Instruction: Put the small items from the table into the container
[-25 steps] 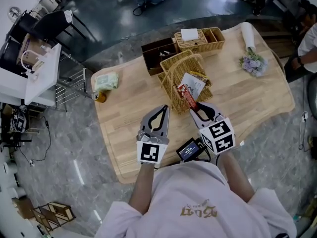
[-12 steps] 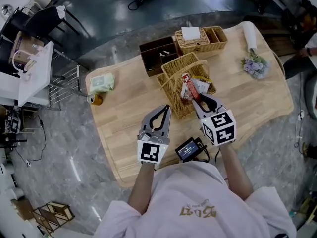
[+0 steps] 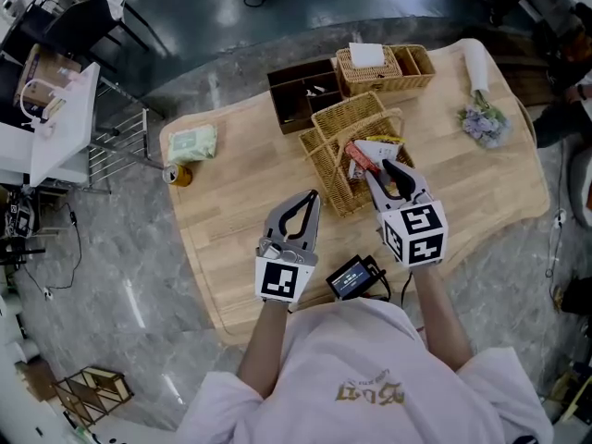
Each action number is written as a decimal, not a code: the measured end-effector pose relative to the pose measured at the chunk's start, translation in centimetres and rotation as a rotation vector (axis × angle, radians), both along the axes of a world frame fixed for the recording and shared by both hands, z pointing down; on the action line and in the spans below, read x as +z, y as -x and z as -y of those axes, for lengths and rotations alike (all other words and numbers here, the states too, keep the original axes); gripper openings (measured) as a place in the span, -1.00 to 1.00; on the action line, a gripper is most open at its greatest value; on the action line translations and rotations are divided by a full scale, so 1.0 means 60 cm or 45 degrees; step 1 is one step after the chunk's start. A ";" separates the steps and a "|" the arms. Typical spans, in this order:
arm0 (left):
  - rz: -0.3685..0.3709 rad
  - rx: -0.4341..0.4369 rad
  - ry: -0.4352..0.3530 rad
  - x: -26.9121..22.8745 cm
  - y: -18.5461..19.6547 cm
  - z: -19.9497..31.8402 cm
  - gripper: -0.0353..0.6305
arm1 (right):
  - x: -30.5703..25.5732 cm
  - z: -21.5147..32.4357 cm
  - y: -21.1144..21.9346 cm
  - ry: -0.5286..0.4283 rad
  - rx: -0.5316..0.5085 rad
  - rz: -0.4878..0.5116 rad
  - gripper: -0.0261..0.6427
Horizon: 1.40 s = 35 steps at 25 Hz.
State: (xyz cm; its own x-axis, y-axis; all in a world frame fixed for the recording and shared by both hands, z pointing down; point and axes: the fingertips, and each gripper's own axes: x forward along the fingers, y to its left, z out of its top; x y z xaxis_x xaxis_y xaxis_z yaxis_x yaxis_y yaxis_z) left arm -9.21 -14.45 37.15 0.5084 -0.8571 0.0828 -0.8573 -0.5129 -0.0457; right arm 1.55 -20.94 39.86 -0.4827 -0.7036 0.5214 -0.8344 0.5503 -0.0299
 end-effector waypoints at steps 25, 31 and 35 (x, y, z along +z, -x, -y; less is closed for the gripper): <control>0.137 -0.119 -0.215 -0.110 -0.014 -0.157 -0.92 | -0.096 -0.199 -0.052 -0.372 -0.032 0.222 -0.87; 0.187 -0.159 -0.290 -0.143 -0.005 -0.188 -0.91 | -0.119 -0.233 -0.056 -0.433 -0.040 0.216 -0.87; 0.220 -0.173 -0.370 -0.162 -0.012 -0.198 -0.92 | -0.137 -0.243 -0.053 -0.467 -0.060 0.221 -0.87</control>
